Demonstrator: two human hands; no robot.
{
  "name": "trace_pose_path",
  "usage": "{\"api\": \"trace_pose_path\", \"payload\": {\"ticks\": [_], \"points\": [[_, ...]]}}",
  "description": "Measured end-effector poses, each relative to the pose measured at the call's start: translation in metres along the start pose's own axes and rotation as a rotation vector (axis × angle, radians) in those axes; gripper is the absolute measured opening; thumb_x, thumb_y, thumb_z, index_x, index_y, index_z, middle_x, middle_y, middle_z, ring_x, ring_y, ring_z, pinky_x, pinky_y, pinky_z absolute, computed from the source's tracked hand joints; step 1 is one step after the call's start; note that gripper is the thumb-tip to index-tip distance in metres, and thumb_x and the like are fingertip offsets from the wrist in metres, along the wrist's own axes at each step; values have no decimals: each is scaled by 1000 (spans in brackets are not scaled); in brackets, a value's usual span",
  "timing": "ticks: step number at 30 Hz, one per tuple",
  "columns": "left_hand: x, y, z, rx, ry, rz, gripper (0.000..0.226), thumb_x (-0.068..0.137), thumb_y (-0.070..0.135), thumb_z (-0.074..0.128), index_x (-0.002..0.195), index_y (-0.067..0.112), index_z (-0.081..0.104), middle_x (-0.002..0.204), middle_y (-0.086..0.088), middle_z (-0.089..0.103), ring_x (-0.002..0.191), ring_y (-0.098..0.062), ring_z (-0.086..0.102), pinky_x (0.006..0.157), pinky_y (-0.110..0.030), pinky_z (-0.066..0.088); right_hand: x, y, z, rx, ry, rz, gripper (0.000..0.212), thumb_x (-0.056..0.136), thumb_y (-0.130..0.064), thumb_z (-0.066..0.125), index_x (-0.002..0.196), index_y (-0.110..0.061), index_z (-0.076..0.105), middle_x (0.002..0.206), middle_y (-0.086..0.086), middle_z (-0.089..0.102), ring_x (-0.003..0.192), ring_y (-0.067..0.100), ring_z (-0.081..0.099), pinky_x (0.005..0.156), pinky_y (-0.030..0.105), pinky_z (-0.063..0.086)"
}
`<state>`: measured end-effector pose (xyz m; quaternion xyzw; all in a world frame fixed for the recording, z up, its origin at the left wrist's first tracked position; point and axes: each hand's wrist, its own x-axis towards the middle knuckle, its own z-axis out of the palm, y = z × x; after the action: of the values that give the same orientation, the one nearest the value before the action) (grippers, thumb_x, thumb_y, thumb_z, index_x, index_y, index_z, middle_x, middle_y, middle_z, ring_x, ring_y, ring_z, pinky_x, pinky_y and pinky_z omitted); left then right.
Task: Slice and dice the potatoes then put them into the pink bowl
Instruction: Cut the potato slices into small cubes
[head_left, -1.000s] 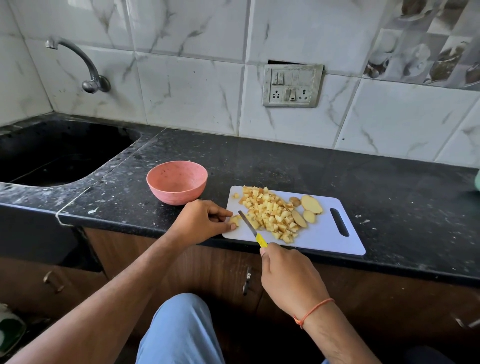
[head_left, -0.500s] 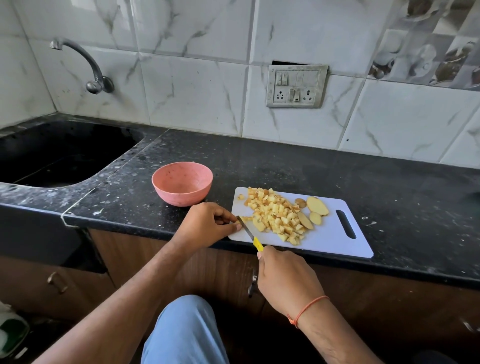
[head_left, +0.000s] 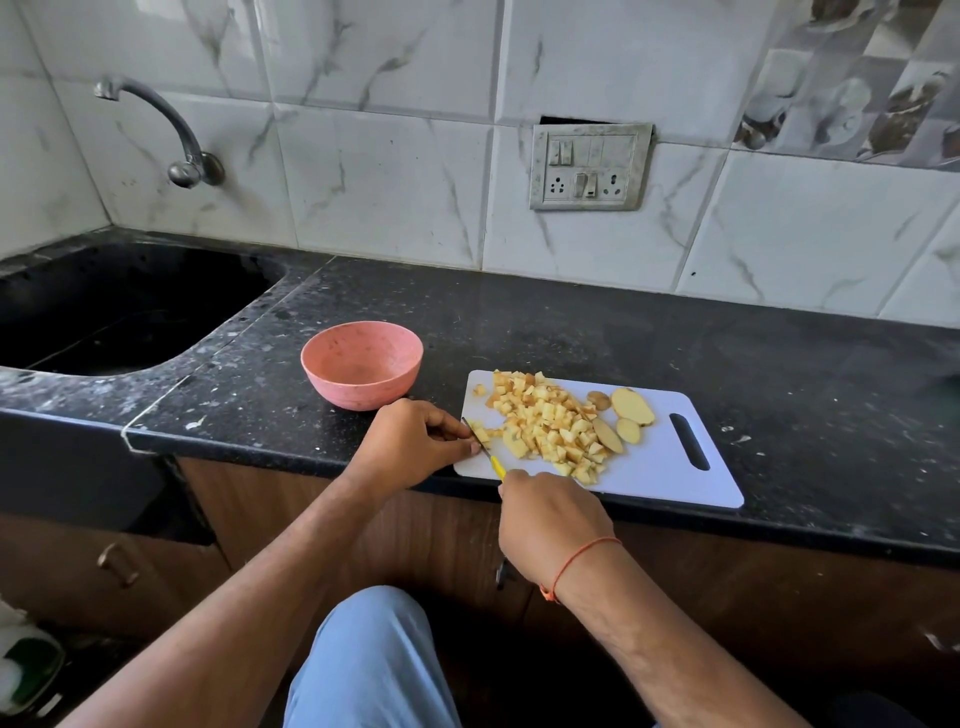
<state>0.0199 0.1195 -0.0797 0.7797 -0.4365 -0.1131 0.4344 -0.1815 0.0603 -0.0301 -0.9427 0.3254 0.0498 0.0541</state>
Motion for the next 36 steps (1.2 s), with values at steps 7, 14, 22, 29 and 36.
{"api": "trace_pose_path", "payload": {"ticks": [7, 14, 22, 29, 36], "points": [[1, 2, 2, 7, -7, -20, 12, 78, 38, 95, 84, 34, 85, 82, 27, 75, 79, 3, 71, 66, -11, 54, -30, 36, 4, -38, 44, -40, 14, 108, -28, 39, 103, -20, 50, 74, -4, 47, 68, 21, 49, 63, 37, 41], [3, 4, 0, 44, -37, -58, 19, 77, 44, 94, 90, 34, 84, 79, 19, 76, 72, -2, 69, 60, -14, 51, -27, 73, -7, 124, 6, 3, 36, 110, -45, 32, 91, -24, 55, 85, -5, 65, 79, 15, 61, 75, 38, 54], [4, 5, 0, 65, -63, -52, 32, 77, 51, 92, 103, 37, 81, 86, 9, 76, 68, -7, 62, 61, -17, 49, -9, 123, -28, 688, -21, 128, 43, 108, -44, 47, 87, -19, 75, 44, -22, 49, 41, -4, 45, 46, 13, 28], [11, 17, -1, 201, -113, 26, 39, 75, 59, 89, 109, 40, 81, 89, 8, 69, 73, -7, 58, 61, -21, 43, 27, 189, -20, 715, 453, 146, 45, 104, -49, 52, 71, -25, 70, 51, -3, 47, 50, 14, 42, 58, 33, 36], [23, 28, 15, 243, -109, 95, 31, 79, 56, 87, 107, 41, 83, 88, 19, 71, 82, 1, 62, 65, -12, 44, 36, 207, 5, 919, 654, 119, 49, 107, -40, 53, 70, -8, 58, 57, -2, 47, 56, 12, 39, 61, 34, 37]]}}
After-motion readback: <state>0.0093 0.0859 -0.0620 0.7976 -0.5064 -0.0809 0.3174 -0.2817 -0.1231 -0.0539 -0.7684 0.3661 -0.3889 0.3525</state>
